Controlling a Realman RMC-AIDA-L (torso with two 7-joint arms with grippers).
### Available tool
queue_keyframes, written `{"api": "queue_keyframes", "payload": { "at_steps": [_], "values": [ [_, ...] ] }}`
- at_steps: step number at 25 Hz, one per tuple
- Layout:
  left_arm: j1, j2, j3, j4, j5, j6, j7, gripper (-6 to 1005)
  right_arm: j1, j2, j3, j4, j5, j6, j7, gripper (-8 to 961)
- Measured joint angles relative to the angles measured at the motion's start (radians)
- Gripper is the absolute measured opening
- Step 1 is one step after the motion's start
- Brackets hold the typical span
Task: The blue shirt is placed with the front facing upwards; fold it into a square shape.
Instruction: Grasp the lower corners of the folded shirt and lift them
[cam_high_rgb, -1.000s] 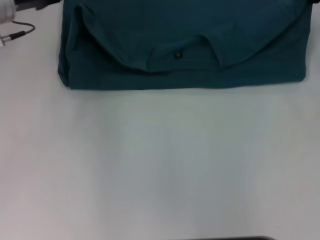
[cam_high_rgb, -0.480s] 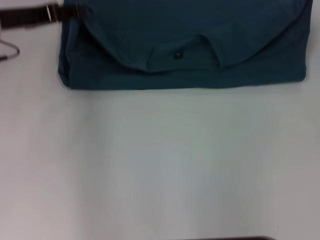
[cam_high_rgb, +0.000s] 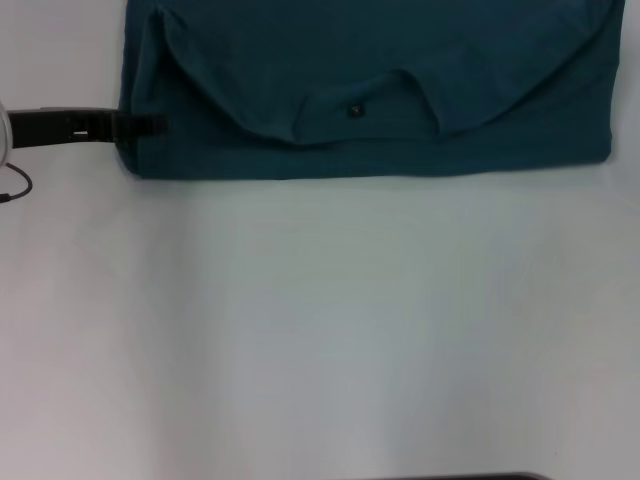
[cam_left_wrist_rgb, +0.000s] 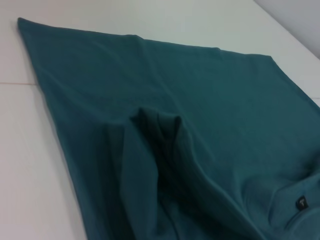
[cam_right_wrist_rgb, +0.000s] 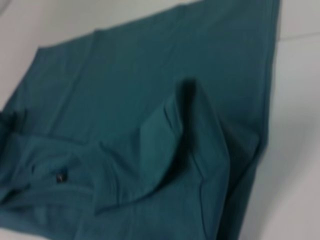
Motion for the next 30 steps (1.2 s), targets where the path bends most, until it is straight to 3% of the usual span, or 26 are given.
{"api": "queue_keyframes", "payload": {
  "at_steps": [7,16,18,26,30],
  "values": [
    [-0.037,0.011,0.000,0.059,0.000,0.007,0.017,618,0.042,0.034,-0.032,0.001,-0.071,-0.012,0.011,747],
    [-0.082,0.044,0.007,0.070,0.034,0.102,-0.020,621,0.086,0.007,-0.046,-0.007,-0.109,-0.073,0.119,748],
    [-0.086,0.044,0.007,0.071,0.060,0.095,-0.032,622,0.093,0.012,-0.047,-0.007,-0.129,-0.069,0.127,748],
    [-0.103,0.037,0.010,0.102,0.115,0.037,-0.005,780,0.123,0.037,-0.088,0.009,-0.177,0.001,0.126,753],
    [-0.104,0.036,0.011,0.103,0.121,0.036,-0.005,801,0.127,0.054,-0.104,0.004,-0.185,0.024,0.123,756]
  ]
}}
